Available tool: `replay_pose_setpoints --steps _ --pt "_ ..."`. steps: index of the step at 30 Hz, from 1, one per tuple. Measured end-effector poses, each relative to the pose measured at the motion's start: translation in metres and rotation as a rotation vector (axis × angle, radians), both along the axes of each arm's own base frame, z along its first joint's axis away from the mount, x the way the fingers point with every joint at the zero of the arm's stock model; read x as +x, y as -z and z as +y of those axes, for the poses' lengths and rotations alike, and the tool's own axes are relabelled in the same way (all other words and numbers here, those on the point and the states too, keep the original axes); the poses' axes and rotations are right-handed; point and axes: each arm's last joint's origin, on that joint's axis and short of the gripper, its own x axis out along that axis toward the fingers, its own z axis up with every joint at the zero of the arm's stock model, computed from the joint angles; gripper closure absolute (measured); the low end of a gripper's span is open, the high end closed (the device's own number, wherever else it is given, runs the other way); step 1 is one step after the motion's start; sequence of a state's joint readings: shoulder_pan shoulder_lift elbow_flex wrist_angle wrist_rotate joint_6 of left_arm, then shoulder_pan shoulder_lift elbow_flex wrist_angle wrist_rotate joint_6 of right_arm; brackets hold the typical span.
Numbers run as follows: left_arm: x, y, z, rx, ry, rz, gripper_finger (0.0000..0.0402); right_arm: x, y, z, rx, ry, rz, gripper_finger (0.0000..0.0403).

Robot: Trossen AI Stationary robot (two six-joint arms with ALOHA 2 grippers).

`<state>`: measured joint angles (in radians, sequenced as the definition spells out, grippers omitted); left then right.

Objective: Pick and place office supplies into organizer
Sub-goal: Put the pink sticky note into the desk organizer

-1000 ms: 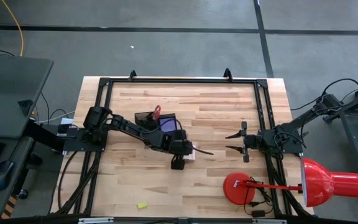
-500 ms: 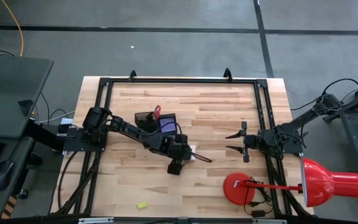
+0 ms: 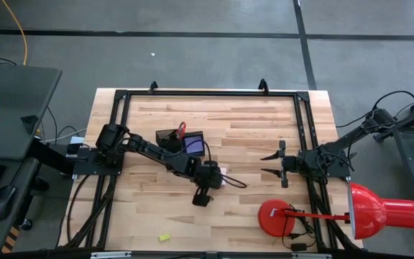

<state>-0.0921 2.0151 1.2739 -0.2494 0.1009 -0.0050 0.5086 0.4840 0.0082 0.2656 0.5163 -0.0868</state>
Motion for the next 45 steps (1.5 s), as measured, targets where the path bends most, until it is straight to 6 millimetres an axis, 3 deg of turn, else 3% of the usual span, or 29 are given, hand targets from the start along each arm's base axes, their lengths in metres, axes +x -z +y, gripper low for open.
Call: replay_pose_setpoints --steps 14,28,45 --pt "0.007 0.003 -0.001 0.046 0.118 -0.080 0.0006 0.000 0.000 0.000 0.000 0.000 0.001 0.0233" --pt "0.007 0.007 0.014 0.206 -0.049 -0.056 0.0006 0.000 0.000 0.000 0.000 0.000 0.000 0.0233" --pt "0.007 0.008 0.031 0.158 -0.150 -0.031 0.0010 0.000 0.000 0.000 0.000 0.000 0.000 0.0233"
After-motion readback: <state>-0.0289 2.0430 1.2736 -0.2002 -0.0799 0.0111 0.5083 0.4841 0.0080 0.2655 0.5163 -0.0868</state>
